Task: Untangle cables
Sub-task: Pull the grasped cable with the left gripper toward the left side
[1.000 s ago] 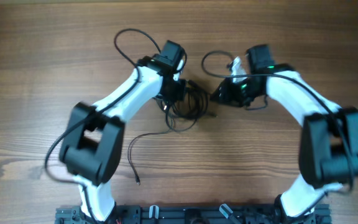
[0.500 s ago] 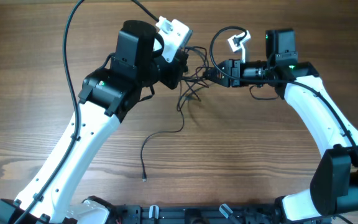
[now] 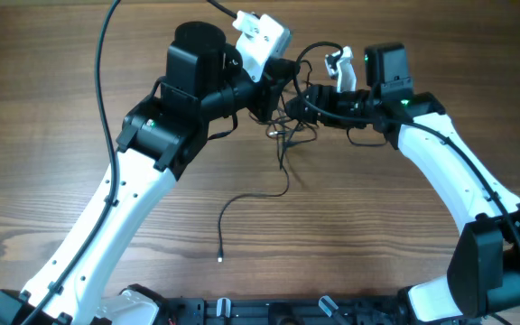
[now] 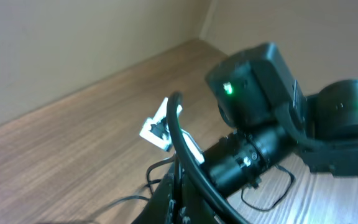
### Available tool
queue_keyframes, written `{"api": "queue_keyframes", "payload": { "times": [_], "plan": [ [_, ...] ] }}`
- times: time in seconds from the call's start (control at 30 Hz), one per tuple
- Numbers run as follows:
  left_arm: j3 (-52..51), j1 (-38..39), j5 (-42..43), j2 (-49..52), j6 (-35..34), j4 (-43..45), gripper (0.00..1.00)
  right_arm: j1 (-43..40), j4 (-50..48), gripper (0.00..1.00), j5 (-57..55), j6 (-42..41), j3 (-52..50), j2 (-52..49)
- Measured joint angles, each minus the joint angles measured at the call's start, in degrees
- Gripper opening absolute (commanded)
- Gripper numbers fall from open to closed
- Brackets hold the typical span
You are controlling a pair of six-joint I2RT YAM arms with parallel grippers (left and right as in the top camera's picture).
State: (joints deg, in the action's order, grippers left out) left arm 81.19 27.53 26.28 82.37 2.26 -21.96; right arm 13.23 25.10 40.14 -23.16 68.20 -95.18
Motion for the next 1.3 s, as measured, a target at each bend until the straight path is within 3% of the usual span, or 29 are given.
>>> {"api": "queue_keyframes", "payload": {
  "times": [0.1, 0.2, 0.4, 0.53, 0.73, 1.07, 1.2, 1.3],
  "plan": [
    [-0.26, 0.00, -4.79, -4.22, -0.59, 0.61, 0.04, -0.09, 2.27, 0.76, -12.83, -0.74, -0.37, 0.07],
    [-0.26, 0.15, -11.72, -10.49, -0.92, 0.83, 0.04, 0.02, 2.40, 0.77, -17.79, -0.85, -0.35, 0.22],
    [-0.31, -1.20, -35.26, -22.49, -0.94, 3.50, 0.04, 0.04, 3.87, 0.80, -28.76, -0.85, -0.42, 0.48],
    [-0.24, -5.49, -42.47, -28.04, -0.94, 5.22, 0.04, -0.04, 4.96, 0.82, -35.19, -0.83, -0.46, 0.48],
    [-0.20, -11.06, -45.00, -29.38, -0.94, 3.96, 0.04, -0.72, 5.14, 0.88, -38.75, -0.83, -0.46, 0.48],
    [-0.20, -11.50, -45.20, -21.38, -0.92, -0.13, 0.04, -0.79, 5.60, 0.89, -25.59, 2.71, -0.46, -1.77],
    [-0.20, -19.19, -44.37, -15.17, -0.92, 6.69, 0.04, -0.79, 5.84, 0.90, -24.50, 2.89, -0.52, -2.80],
    [0.11, -25.59, -40.06, -10.34, -1.68, 5.20, 0.04, -0.79, 5.79, 0.90, -24.48, 2.89, -0.57, -2.89]
  ]
}}
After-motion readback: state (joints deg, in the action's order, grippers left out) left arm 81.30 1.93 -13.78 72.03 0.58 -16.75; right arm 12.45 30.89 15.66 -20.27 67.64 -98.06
